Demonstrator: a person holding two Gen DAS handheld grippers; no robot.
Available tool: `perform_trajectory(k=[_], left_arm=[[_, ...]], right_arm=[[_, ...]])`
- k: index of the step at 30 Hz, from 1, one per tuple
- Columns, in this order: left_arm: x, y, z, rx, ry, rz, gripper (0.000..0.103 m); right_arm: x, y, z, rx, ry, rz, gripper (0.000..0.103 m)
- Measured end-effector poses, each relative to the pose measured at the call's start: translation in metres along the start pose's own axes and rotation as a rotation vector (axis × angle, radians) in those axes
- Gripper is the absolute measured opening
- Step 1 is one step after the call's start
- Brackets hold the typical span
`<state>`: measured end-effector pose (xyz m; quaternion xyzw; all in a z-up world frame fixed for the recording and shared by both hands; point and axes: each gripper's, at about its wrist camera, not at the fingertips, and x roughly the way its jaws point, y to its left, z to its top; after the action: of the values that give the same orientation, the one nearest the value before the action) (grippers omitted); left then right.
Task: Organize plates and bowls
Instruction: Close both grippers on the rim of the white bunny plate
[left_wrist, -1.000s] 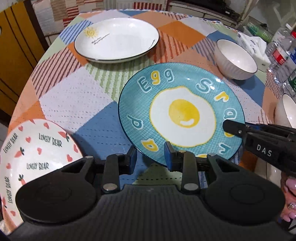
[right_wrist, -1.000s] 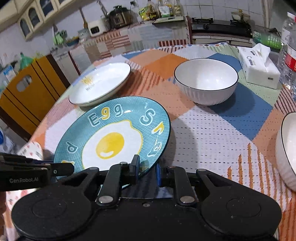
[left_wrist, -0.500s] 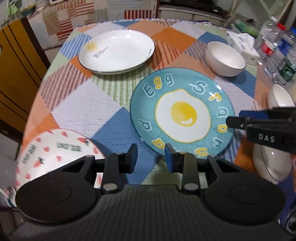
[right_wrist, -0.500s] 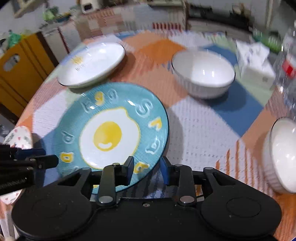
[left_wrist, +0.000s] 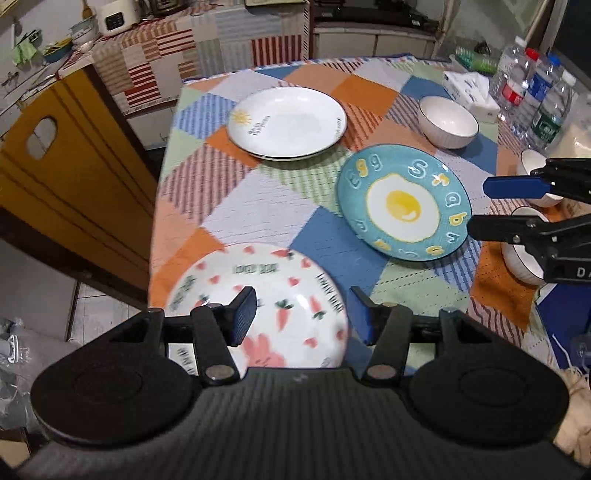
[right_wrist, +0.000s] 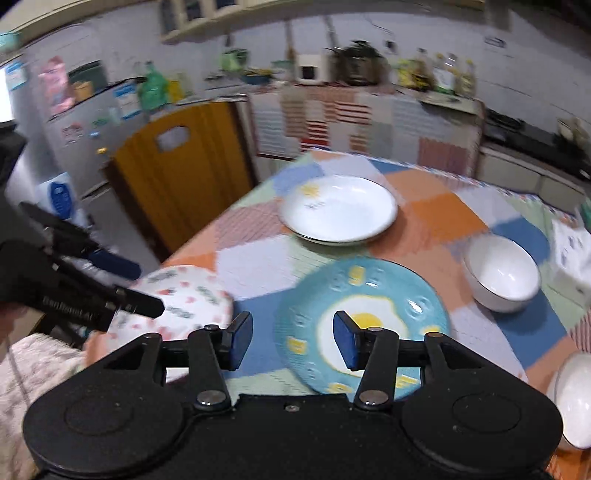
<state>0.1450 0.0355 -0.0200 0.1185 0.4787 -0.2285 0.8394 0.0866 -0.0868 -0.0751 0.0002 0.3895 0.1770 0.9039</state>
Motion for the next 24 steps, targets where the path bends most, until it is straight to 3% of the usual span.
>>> perform_trajectory(k=[4, 8, 10, 13, 17, 24], left_arm=[[-0.010, 0.025, -0.016, -0.025, -0.033, 0.014, 0.059], [-0.003, 0.042, -0.030, 0.038, -0.018, 0.034, 0.060], [0.004, 0.051, -0.037, 0.076, 0.007, -0.010, 0.060], [0.014, 0.064, -0.045, 0.057, 0.031, -0.025, 0.065], [0.029, 0.080, -0.050, 0.023, 0.029, -0.015, 0.065], [0.065, 0.107, -0.058, 0.020, 0.068, 0.013, 0.061]], right_arm=[[-0.006, 0.026, 0.004, -0.081, -0.047, 0.033, 0.062], [-0.002, 0.043, -0.006, -0.134, -0.147, 0.040, 0.070], [0.008, 0.049, -0.011, -0.159, -0.157, 0.051, 0.071], [0.037, 0.052, -0.013, -0.109, -0.059, 0.057, 0.071], [0.071, 0.051, -0.015, -0.027, 0.065, 0.093, 0.071], [0.118, 0.059, -0.030, 0.041, 0.210, 0.129, 0.069]])
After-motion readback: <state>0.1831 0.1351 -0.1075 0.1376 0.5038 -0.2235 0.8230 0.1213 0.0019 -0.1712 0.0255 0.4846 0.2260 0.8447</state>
